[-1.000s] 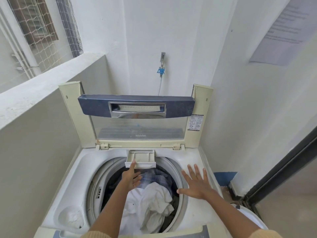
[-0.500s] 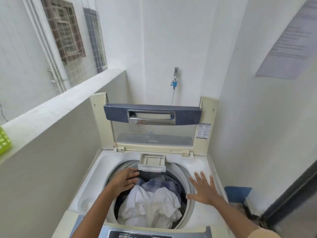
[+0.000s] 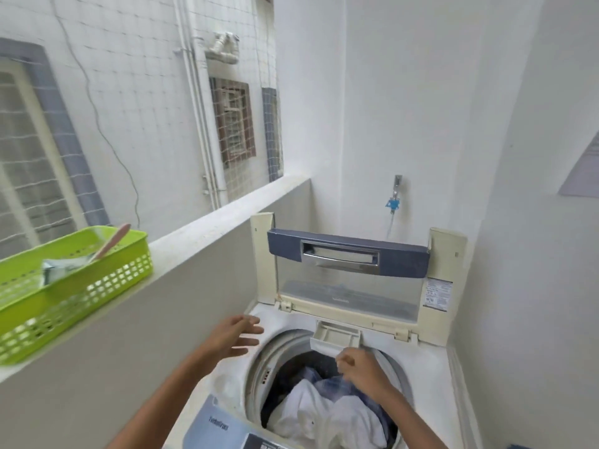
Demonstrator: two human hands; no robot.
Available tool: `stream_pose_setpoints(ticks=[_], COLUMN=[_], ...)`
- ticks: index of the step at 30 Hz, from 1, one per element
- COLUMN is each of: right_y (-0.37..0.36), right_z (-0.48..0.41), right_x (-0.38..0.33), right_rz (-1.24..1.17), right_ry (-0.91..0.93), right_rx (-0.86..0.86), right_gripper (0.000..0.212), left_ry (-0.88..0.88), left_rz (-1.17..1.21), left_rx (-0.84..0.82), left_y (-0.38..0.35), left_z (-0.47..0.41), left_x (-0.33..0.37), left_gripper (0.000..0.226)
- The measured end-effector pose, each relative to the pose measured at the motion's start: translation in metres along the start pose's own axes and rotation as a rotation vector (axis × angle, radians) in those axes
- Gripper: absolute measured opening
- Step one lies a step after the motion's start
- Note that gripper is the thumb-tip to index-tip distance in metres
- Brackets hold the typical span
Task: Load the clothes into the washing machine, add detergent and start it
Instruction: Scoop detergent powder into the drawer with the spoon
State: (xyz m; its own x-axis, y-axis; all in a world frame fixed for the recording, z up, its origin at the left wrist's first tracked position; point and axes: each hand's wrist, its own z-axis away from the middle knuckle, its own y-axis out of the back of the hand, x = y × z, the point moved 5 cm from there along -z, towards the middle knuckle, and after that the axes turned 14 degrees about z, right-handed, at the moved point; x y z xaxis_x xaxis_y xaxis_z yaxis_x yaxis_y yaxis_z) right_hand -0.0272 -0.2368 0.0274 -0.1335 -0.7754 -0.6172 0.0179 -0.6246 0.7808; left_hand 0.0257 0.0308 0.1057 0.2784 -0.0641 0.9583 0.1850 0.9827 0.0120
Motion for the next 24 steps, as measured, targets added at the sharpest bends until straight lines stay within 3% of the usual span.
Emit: stream_pose_setpoints(ticks=[6,9,17,20,24], right_y=[-0.030,-0.044,-0.056,-0.058,-0.052], right_z=[0.009,0.021,0.013,0.002,-0.012], right_x=[-0.090,-0.127,-0.195,-0.225,-0.283], right_rz=[-0.166,-0.171,-0.265,-0.322,-0.503], right_ry=[0.136,0.200,0.307,0.347,0.397], right_rx=[-0.451,-0.575,-0.588,-0.569,-0.481], right_gripper=[0.013,0.011,0.013,0.011,0.010], left_ry=[-0.298,-0.449,-0.761,-0.701,-0.551], left_rz=[-0.198,-0.305,-0.460,-0.539,-0.659], left_rx=[0.145,0.265,0.778,0.850,0.804], left_y=[0.060,0.099,0.189,0.216,0.235], left_z=[0.072,0.107,0.170,0.167,0.144], left_x=[0.049,0.076,0.142,0.151,0.144], left_gripper=[0.018,0.025,0.024,0.020,0.013])
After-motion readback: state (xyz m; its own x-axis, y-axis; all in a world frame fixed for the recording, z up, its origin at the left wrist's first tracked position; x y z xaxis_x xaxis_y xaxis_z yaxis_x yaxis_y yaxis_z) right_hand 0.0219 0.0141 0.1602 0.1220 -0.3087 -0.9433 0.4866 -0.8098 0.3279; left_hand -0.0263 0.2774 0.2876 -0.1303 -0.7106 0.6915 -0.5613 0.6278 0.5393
